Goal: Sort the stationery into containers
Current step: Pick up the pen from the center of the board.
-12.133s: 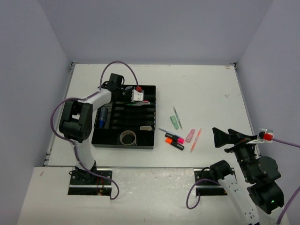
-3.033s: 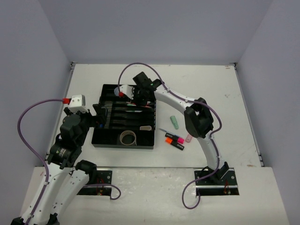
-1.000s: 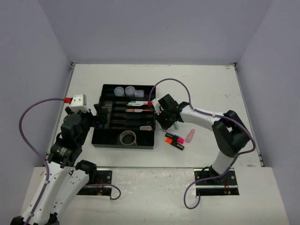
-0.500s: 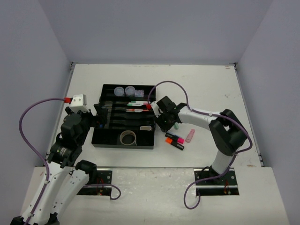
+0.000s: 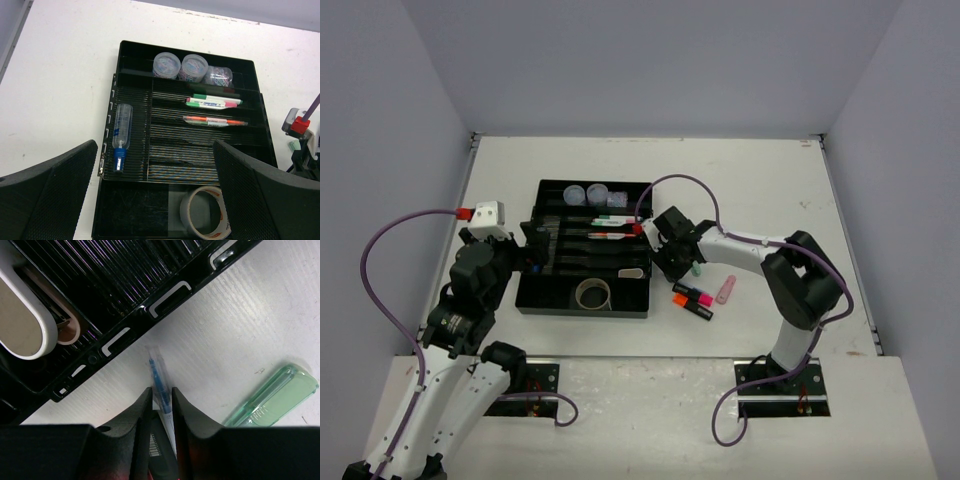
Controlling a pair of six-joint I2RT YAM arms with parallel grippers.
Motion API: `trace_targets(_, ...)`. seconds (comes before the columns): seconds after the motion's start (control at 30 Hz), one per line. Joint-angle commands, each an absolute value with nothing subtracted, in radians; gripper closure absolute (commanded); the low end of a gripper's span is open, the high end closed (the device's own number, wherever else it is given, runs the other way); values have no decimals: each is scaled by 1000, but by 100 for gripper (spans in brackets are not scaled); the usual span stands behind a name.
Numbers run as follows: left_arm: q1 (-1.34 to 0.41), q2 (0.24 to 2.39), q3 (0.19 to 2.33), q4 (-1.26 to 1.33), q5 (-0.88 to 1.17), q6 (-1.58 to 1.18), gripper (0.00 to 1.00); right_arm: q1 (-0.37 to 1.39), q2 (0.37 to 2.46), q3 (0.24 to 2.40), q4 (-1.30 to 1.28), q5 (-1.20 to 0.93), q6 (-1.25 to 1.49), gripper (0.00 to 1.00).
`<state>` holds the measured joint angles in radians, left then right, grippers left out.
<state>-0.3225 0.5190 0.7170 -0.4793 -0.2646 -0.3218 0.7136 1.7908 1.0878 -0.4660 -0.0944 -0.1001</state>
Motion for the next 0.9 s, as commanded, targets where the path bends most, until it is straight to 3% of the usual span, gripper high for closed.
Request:
trace_targets(0.0, -314, 520, 726, -440, -256, -313, 0, 721, 1801, 1088, -480, -80, -95, 77)
trace_targets(0.13, -315, 518, 727, -440, -258, -314, 0, 719, 1792, 1088, -480, -62, -94, 89)
trace_targets(0.5, -315, 522, 726, -440, -257, -313, 0, 720, 1644, 1198, -493, 159, -155, 100)
trace_targets(0.7, -314, 520, 727, -440, -258, -313, 0, 768, 1591, 1312, -432, 21, -305, 100)
trace_targets(0.87, -314, 508, 726, -437, -262, -313, 0, 776, 1708, 1460, -435, -143, -521, 100)
